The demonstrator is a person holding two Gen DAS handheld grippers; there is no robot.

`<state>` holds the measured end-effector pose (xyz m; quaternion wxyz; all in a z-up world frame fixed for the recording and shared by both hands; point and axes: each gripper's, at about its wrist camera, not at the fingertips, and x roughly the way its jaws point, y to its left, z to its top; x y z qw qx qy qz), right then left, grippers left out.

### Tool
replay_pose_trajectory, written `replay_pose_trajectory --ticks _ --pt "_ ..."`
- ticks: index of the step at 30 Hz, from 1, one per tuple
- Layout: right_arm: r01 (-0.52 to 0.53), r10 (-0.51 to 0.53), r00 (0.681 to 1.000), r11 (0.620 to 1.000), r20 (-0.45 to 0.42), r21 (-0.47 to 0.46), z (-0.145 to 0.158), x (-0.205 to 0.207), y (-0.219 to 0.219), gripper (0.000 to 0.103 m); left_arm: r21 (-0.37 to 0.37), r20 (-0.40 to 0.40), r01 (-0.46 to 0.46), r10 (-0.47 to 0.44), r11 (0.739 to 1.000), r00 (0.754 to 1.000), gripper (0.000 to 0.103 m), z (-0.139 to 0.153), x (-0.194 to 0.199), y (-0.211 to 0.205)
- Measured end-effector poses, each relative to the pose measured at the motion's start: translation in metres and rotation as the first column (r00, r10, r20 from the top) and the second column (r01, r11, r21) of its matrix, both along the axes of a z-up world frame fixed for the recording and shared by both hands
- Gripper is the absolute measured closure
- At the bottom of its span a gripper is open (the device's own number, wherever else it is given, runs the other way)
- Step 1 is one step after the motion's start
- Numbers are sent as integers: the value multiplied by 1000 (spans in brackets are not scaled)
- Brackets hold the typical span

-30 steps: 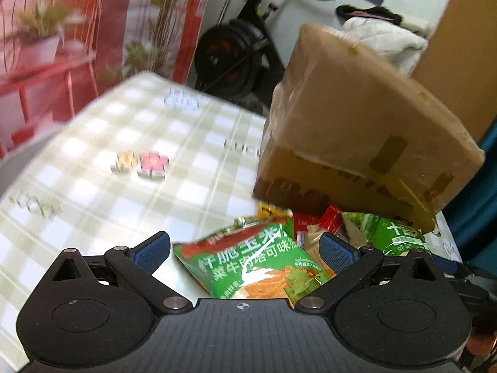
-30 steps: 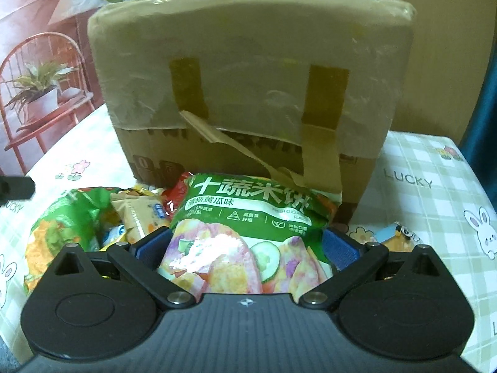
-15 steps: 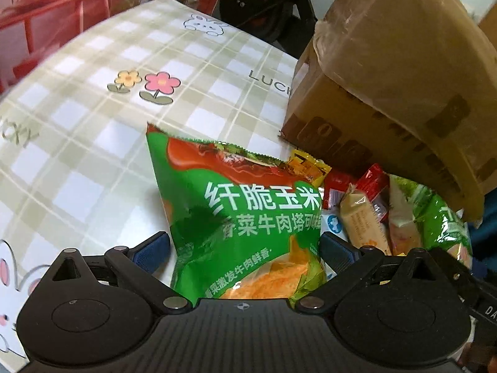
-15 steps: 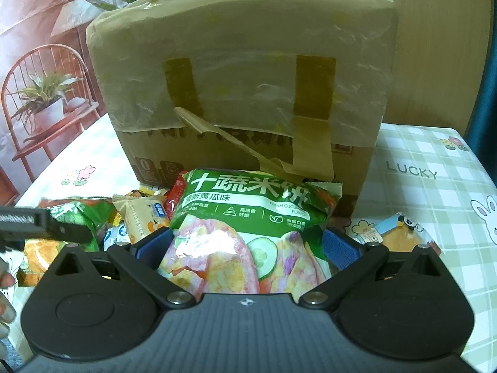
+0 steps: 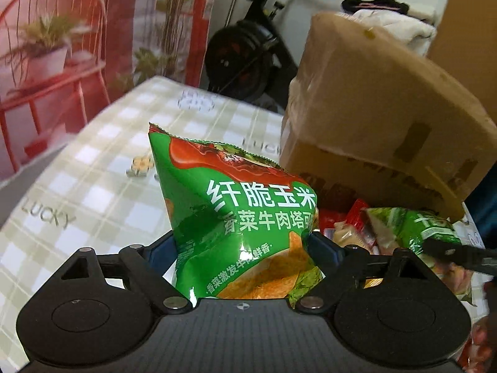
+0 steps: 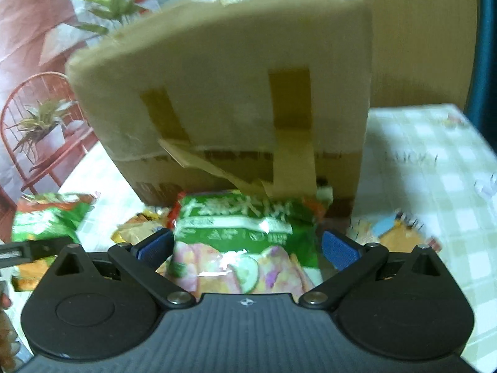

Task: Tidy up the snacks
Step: 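Grasp the green chip bag with the left tool while the right tool grasps another green chip bag, then carry both green bags to the lined bin and open both tools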

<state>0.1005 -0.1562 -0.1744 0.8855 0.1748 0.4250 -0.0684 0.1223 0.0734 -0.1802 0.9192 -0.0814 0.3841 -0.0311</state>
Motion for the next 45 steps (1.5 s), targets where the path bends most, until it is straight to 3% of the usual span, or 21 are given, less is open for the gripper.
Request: replay_pose_trajectory --ticks 5,7,12,21,27,33,39,42,45 --pt "36 -31 998 992 -47 119 -16 6 -3 0 -1 36 16 -16 1000 999 13 8 -6 -4" --pt "17 -14 1000 994 -27 112 -8 4 -2 12 -3 49 15 -15 1000 999 13 11 -9 -5" --pt "10 -13 1000 990 25 139 14 -10 -5 20 -3 81 23 -23 1000 996 13 20 -18 -7" --pt "11 -12 1000 980 7 201 27 -44 9 20 12 110 25 -26 1000 994 13 30 -46 -8" --pt "-26 12 997 979 71 204 53 -60 20 21 22 164 28 -31 999 986 13 45 -57 -8" --pt "-68 37 979 986 202 150 101 -73 26 21 40 247 51 -59 998 967 13 74 -59 -15" --pt "-61 32 930 996 365 67 164 -68 10 21 54 349 79 -93 995 933 13 116 -39 -27" --pt "-44 46 910 999 413 -15 188 -48 -4 21 50 379 94 -107 994 919 13 134 -17 -35" --pt "5 38 902 995 429 -100 195 -17 -19 21 100 412 106 -138 989 901 13 150 13 -54"
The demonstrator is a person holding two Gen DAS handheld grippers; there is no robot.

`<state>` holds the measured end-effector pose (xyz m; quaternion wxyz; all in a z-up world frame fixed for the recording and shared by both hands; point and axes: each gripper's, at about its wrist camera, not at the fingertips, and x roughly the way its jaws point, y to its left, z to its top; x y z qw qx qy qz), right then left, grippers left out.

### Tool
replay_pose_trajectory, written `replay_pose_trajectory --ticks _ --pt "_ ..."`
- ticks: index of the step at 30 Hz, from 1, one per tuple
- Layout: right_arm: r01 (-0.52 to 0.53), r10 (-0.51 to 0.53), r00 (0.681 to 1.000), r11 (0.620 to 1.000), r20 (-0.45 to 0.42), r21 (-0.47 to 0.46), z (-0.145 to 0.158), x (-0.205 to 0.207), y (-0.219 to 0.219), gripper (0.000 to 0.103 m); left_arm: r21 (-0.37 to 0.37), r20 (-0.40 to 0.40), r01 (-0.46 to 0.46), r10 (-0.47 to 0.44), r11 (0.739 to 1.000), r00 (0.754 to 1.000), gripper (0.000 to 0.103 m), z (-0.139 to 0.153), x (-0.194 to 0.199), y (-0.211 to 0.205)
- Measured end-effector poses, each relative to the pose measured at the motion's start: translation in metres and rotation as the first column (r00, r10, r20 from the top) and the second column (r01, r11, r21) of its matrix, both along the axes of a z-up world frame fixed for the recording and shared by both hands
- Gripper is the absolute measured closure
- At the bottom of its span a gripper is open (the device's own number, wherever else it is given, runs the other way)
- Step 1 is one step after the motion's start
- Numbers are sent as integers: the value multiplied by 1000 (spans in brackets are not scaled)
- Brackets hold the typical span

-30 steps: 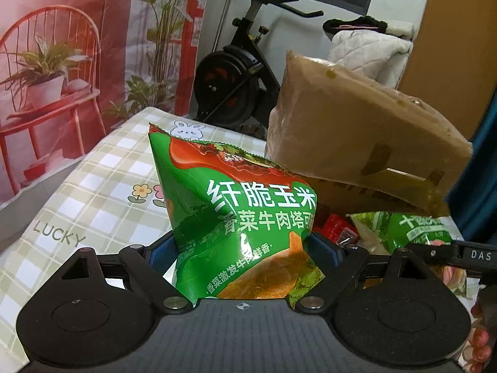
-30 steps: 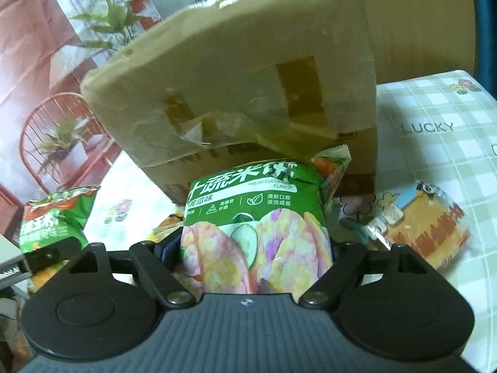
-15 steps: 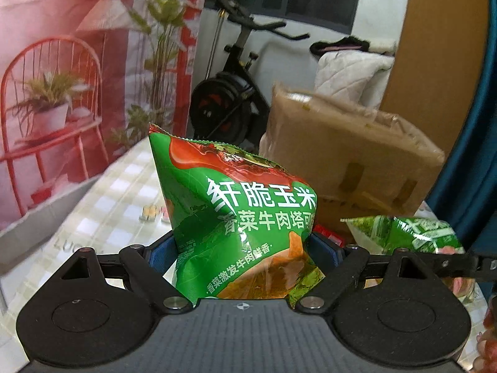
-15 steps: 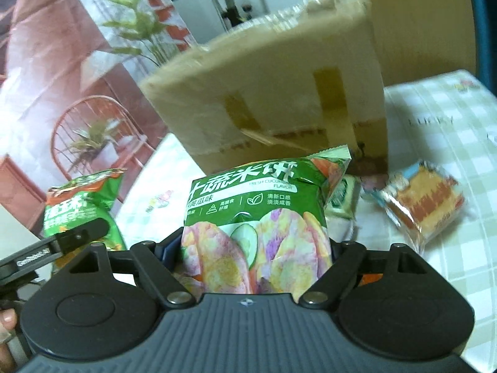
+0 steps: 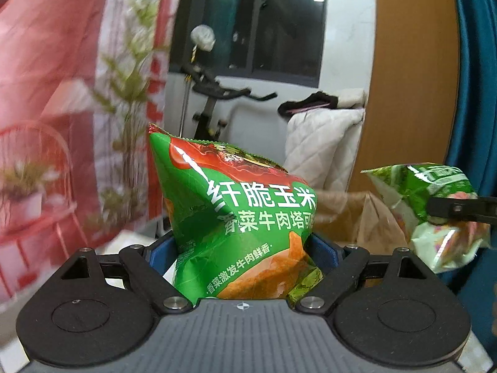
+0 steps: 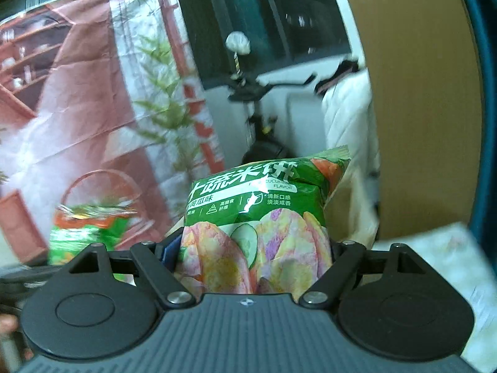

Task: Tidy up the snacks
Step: 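Carry both green bags to the lined bin and open both tools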

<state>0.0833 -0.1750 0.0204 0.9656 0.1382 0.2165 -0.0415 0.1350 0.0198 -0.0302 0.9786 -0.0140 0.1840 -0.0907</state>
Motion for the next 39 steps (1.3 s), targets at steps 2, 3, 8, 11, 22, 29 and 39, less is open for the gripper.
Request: replay_pose_trajectory --ticks 2,3,8,11,22,29,39 --pt "27 -27 1000 999 -11 -45 -3 27 -10 21 -3 -2 19 -19 1000 1000 13 6 22 -10" --pt "41 -42 999 997 -17 -68 -7 40 -14 21 -1 -6 23 -23 1000 1000 13 8 36 -16" --pt "84 -93 994 985 -57 -151 -40 94 -27 21 63 -24 17 -15 998 1000 13 5 95 -45" --pt "92 -105 992 983 -74 -156 -55 115 -33 21 100 -49 28 -23 995 999 13 -2 121 -61" --pt "65 -74 990 995 -121 -77 -69 115 -45 8 91 -183 168 -149 982 972 12 -21 140 -55" --pt "-2 0 996 1000 -91 -18 -52 57 -33 8 53 -194 173 -160 983 968 12 -10 87 -12" --pt "-60 61 992 998 -107 20 -77 -29 7 6 -14 -239 199 -197 980 951 7 -45 -8 37"
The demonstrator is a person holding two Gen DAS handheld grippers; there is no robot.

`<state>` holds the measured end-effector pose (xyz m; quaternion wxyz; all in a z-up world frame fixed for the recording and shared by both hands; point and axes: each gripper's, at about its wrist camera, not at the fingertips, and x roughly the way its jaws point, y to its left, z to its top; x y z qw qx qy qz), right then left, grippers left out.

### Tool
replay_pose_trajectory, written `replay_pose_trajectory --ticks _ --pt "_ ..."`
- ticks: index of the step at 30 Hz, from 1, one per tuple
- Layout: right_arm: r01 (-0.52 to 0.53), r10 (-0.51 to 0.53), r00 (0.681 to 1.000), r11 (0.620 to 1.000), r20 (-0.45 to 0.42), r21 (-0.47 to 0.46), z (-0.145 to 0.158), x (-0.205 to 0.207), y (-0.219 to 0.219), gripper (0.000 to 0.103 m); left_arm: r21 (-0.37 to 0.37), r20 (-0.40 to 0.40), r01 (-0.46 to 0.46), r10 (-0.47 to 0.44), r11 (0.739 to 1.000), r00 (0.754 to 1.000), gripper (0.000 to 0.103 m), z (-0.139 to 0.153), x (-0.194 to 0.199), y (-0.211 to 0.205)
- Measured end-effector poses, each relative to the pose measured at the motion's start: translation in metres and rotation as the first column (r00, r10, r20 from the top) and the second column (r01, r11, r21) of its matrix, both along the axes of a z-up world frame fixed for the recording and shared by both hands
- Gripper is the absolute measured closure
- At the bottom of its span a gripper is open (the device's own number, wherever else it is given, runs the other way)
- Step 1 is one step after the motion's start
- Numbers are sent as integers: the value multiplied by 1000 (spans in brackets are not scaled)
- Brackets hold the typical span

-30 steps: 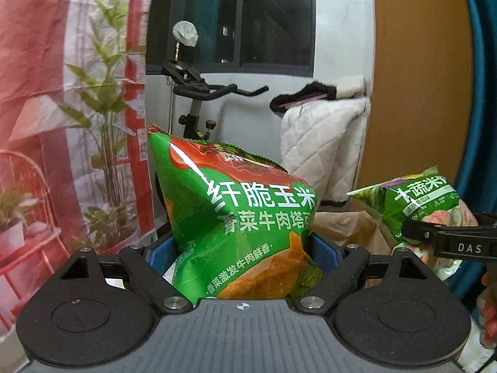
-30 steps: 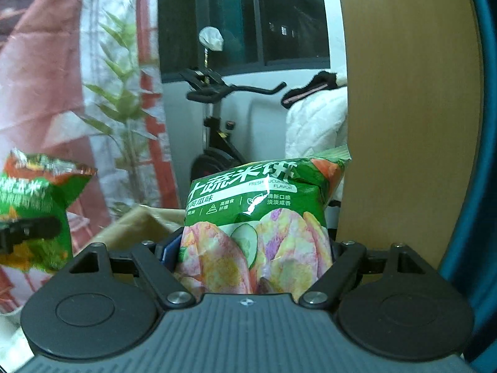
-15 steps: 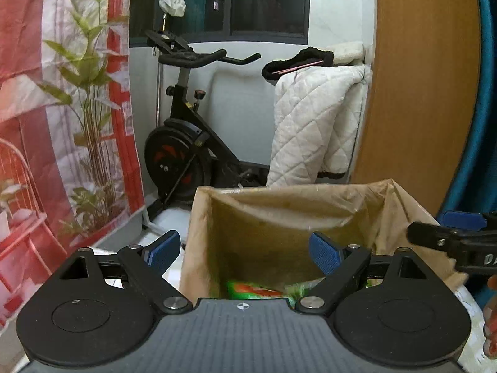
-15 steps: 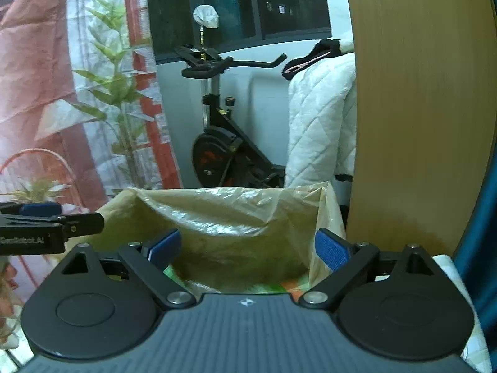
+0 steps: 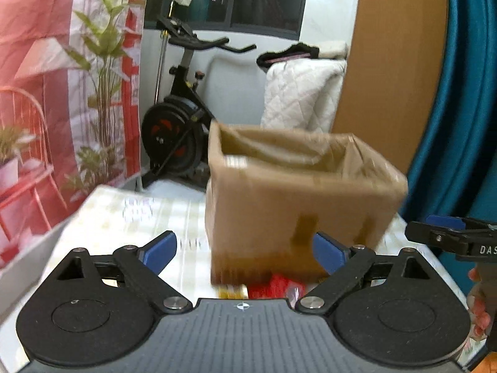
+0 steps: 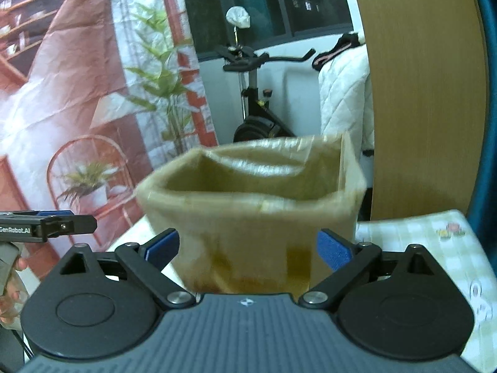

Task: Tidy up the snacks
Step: 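Carry both green bags to the lined bin and open both tools, then grasp the yellow bag with the left tool while the right tool grasps the orange bag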

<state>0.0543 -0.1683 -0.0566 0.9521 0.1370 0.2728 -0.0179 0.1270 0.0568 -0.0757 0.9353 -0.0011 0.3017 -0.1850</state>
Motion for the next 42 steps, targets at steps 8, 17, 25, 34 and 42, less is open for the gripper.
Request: replay_pose_trajectory --ticks 8,17,25,34,42 --pt "28 -26 988 1000 -154 9 -59 -42 18 6 -31 -145 14 -18 999 989 8 -64 -39 -3" --pt "96 -78 936 995 -344 33 -118 -64 21 4 -63 -248 39 -53 997 967 8 -100 -49 -14" --pt "115 -35 927 974 -374 194 -142 -70 15 7 -37 -306 57 -66 998 950 6 -122 -51 -22" --pt "70 -8 941 983 -337 172 -131 -65 23 32 -81 -363 48 -74 996 929 3 -134 -41 -30" --pt "72 -12 940 984 -340 165 -131 -63 22 34 -82 -374 57 -84 995 924 1 -140 -38 -41"
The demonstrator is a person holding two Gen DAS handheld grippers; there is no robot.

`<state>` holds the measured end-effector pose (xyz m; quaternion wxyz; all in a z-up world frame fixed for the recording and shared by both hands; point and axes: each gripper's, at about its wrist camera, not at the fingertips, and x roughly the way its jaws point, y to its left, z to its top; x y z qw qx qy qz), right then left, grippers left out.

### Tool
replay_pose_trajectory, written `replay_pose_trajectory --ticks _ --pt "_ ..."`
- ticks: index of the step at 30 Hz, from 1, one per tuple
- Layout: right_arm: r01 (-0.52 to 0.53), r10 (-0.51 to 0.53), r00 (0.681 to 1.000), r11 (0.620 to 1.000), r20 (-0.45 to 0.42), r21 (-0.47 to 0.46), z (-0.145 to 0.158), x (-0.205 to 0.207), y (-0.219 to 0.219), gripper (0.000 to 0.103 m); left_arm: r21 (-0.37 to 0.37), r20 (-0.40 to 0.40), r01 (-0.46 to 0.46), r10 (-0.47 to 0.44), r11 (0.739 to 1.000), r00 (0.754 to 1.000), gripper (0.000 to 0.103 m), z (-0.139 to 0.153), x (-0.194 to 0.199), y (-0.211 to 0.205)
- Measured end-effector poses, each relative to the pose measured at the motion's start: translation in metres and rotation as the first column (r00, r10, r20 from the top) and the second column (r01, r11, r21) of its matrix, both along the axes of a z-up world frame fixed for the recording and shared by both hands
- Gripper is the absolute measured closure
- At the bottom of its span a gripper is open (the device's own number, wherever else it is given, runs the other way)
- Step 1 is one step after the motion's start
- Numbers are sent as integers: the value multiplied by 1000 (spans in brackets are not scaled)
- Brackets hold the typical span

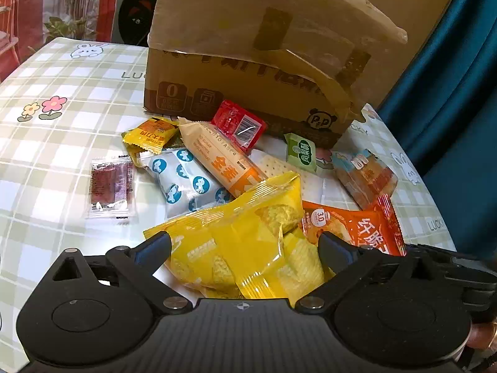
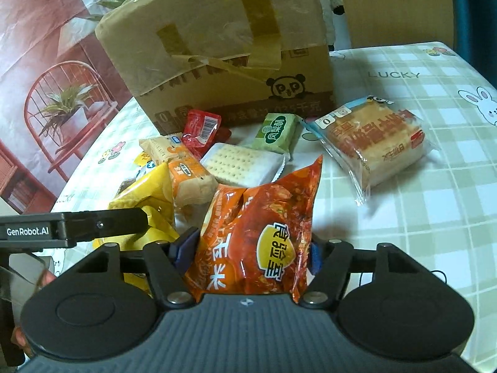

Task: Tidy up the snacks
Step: 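Grasp the yellow bag with the left tool while the right tool grasps the orange bag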

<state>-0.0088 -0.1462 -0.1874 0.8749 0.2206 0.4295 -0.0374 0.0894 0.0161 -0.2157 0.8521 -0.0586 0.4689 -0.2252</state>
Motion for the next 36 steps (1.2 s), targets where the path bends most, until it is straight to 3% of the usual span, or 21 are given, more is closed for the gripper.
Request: replay_pose_trajectory --ticks 11,14,16,18,21,25,36 --pt "1 -1 1000 1000 7 -13 4 0 2 36 -17 -6 -11 11 1000 1000 0 -3 5 2" --pt "10 -9 1000 1000 17 -29 8 0 1 36 -34 7 -26 26 999 1000 12 0 5 7" --pt "21 -20 999 999 28 -46 13 -1 0 36 -39 24 -24 25 999 999 25 5 5 7" --pt "29 -28 999 998 35 -53 17 -2 -2 36 -32 41 -9 11 999 999 30 9 4 4" --pt "32 -29 998 998 49 -61 22 -2 -2 36 -27 46 -4 6 1000 999 27 9 0 3" --pt "18 -14 998 997 58 -72 25 -2 2 36 -24 7 -53 53 998 999 6 6 0 11" --pt "-36 40 998 997 54 -75 27 -1 13 36 -120 -165 -156 135 980 977 4 2 1 34"
